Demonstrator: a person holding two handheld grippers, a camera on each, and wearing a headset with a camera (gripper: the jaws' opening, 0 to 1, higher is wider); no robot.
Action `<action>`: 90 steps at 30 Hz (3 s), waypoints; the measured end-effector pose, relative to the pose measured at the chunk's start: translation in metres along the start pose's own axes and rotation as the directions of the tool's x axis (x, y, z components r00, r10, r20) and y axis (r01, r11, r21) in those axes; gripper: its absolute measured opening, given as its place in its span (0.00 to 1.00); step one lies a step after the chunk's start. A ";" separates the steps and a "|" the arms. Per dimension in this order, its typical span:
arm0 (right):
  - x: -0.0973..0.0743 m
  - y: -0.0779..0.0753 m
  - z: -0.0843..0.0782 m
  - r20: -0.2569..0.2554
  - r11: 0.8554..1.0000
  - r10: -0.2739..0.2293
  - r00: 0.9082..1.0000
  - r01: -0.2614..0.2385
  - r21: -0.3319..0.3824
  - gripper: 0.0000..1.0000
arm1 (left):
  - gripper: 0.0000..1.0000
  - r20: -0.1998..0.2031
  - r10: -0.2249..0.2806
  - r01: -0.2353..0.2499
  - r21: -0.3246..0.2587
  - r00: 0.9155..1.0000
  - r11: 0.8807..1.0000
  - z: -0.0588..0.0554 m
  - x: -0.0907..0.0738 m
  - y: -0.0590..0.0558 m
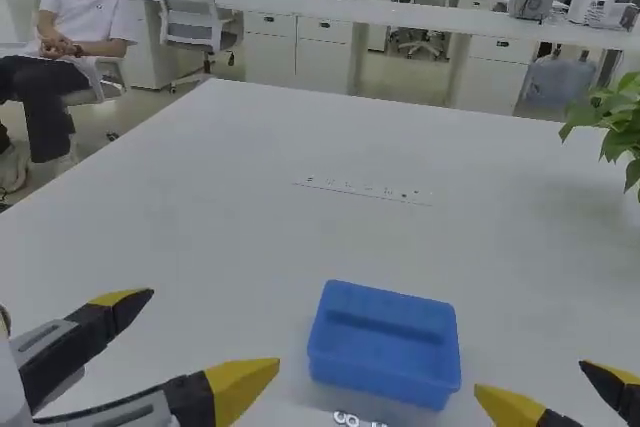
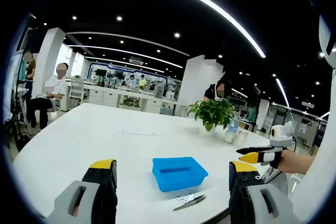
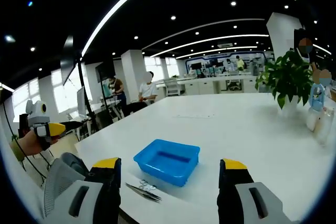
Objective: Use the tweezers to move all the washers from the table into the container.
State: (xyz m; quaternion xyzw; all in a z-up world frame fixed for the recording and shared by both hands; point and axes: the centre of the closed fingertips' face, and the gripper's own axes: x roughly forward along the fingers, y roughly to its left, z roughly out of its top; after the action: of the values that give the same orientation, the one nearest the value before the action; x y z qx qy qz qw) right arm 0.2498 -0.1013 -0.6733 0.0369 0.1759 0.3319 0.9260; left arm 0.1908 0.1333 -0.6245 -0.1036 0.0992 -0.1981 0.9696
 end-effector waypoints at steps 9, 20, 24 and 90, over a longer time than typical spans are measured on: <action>0.003 0.001 0.000 -0.007 1.000 0.009 1.000 -0.009 -0.006 0.74 | 0.89 -0.001 0.006 -0.006 -0.005 1.000 1.000 -0.001 0.001 0.001; 0.004 -0.001 0.005 -0.001 1.000 0.006 1.000 -0.006 -0.016 0.75 | 0.88 -0.009 -0.001 0.001 -0.009 1.000 1.000 -0.001 0.008 0.003; -0.001 -0.005 0.003 -0.004 1.000 -0.008 1.000 0.007 -0.017 0.74 | 0.88 -0.023 -0.012 0.012 -0.005 1.000 1.000 -0.003 0.014 0.000; 0.063 0.035 -0.100 -0.483 0.862 0.265 0.835 -0.429 -0.268 0.07 | 0.06 -0.803 -0.222 0.639 0.237 0.553 0.732 -0.190 0.092 -0.012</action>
State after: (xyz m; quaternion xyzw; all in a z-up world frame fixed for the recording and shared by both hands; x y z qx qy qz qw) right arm 0.2388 -0.0392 -0.7797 -0.1782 0.3007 0.5239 0.7768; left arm 0.2255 0.0547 -0.8179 0.2201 0.3906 -0.4820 0.7528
